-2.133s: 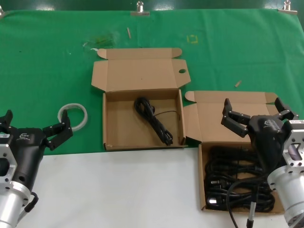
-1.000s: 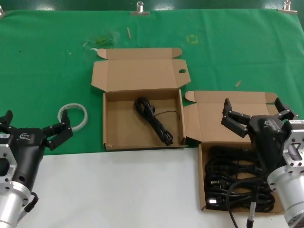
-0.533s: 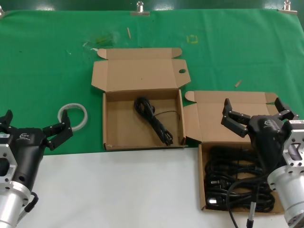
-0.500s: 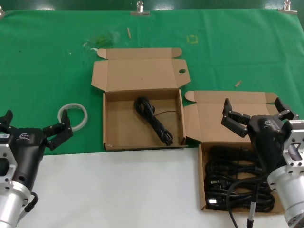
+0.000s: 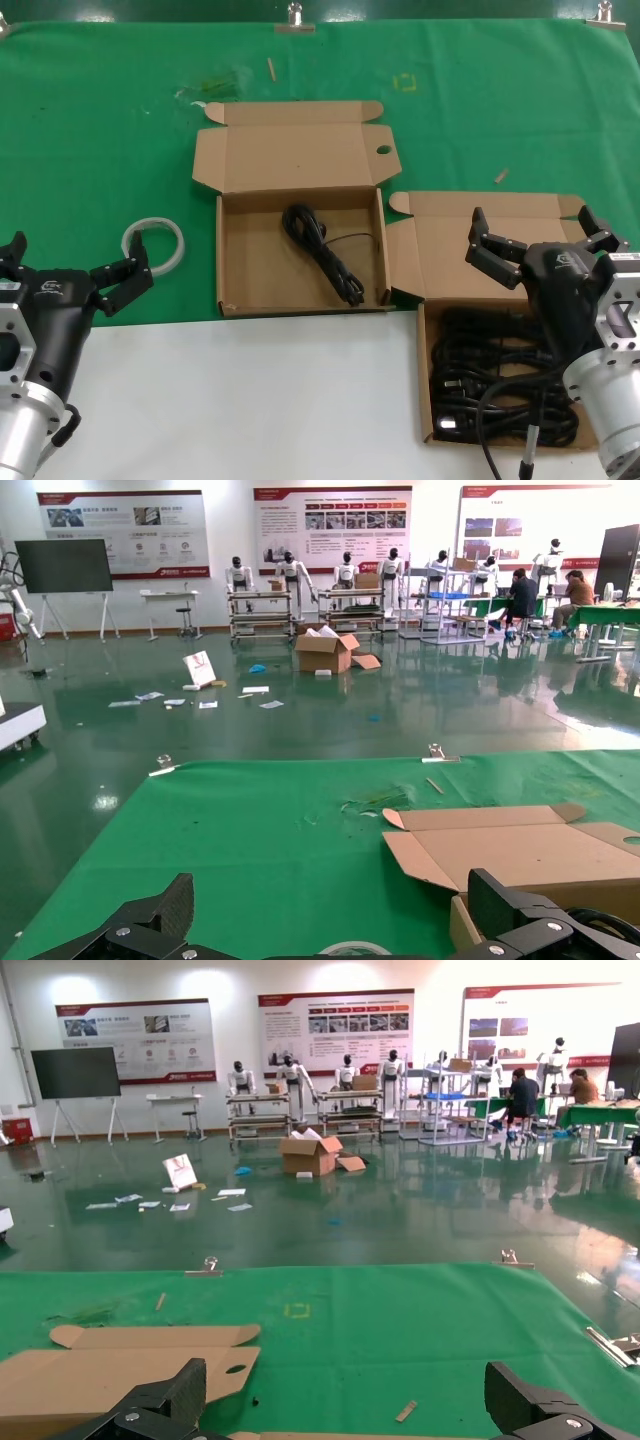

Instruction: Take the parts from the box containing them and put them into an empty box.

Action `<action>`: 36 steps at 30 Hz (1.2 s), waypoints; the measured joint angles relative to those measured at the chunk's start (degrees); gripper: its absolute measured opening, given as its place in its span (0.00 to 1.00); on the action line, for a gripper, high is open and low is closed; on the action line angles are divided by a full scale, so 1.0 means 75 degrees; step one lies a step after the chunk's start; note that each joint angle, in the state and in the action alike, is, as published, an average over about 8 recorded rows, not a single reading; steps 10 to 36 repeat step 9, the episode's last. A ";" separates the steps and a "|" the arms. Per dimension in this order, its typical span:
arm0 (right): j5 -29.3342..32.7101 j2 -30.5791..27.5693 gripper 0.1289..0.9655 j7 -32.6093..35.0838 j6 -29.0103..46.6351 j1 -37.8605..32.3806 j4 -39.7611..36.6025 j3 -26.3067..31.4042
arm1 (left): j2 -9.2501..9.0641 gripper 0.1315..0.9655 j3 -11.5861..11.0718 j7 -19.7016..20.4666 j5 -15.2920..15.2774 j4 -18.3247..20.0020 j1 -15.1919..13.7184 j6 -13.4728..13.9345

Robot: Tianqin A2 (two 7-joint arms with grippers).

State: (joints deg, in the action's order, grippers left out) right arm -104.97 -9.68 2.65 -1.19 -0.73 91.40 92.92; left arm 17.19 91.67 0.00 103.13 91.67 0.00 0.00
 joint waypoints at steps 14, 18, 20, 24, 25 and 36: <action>0.0000 0.0000 1.00 0.0000 0.0000 0.0000 0.0000 0.0000 | 0.0000 1.00 0.0000 0.0000 0.0000 0.0000 0.0000 0.0000; 0.0000 0.0000 1.00 0.0000 0.0000 0.0000 0.0000 0.0000 | 0.0000 1.00 0.0000 0.0000 0.0000 0.0000 0.0000 0.0000; 0.0000 0.0000 1.00 0.0000 0.0000 0.0000 0.0000 0.0000 | 0.0000 1.00 0.0000 0.0000 0.0000 0.0000 0.0000 0.0000; 0.0000 0.0000 1.00 0.0000 0.0000 0.0000 0.0000 0.0000 | 0.0000 1.00 0.0000 0.0000 0.0000 0.0000 0.0000 0.0000; 0.0000 0.0000 1.00 0.0000 0.0000 0.0000 0.0000 0.0000 | 0.0000 1.00 0.0000 0.0000 0.0000 0.0000 0.0000 0.0000; 0.0000 0.0000 1.00 0.0000 0.0000 0.0000 0.0000 0.0000 | 0.0000 1.00 0.0000 0.0000 0.0000 0.0000 0.0000 0.0000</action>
